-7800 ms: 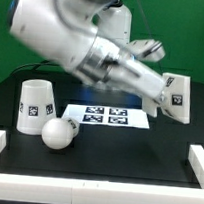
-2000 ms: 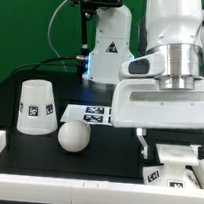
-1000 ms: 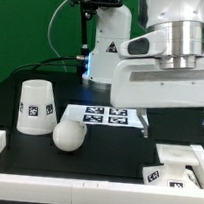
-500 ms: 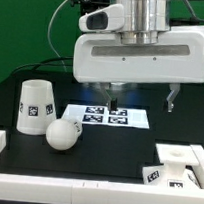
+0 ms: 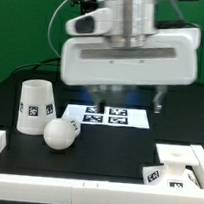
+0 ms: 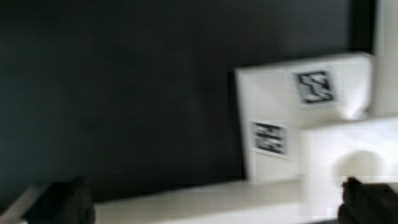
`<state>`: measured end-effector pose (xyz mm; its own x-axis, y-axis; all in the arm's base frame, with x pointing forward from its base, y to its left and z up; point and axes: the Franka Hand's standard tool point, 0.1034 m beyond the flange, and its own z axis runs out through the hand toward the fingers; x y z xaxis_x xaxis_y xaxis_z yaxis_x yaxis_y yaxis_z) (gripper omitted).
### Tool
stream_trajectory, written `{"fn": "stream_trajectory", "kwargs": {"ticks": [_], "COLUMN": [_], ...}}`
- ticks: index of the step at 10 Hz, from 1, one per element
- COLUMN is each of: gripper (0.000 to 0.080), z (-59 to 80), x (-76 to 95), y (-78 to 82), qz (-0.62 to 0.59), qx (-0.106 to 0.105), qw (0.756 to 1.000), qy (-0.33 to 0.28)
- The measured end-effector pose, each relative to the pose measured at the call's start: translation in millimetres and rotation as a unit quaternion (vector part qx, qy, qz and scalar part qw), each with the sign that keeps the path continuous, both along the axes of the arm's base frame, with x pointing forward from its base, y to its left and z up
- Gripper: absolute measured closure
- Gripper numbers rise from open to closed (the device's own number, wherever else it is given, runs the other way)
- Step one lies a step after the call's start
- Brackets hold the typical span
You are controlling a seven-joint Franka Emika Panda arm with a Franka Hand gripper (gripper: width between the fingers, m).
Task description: Assemble lamp
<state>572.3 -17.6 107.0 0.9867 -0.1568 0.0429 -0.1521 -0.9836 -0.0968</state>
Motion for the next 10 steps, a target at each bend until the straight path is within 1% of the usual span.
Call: {"fn": "stream_trajectory", "kwargs": {"ticks": [1,2,3,5,7,8,9,10], "gripper": [0.01,0.01,0.01,0.01,0.01,0.01,0.01,0.01], "z": [-1.9,-7.4,-11.2,-11.1,-14.6,-23.9,-28.0,-28.7], "x": [-5.2,-8.2,-5.4,-3.4,-6.5,-16.5,-16.1,-18.9], "y": [-20.1,-41.9,-55.3,-50.2,-53.9,-67.1,-78.0,-79.5], "qz": [-0.018,-0.036,-0.044,-0.039,-0.033,-0.017,-0.024,-0.026], "qx": [0.004,0.007,0.013,0.011,0.013,0.028,0.034,0.044], "qw": [1.0,0.999,0.998,0.998,0.998,0.996,0.994,0.991], "qy": [0.018,0.039,0.05,0.046,0.052,0.084,0.101,0.124]}}
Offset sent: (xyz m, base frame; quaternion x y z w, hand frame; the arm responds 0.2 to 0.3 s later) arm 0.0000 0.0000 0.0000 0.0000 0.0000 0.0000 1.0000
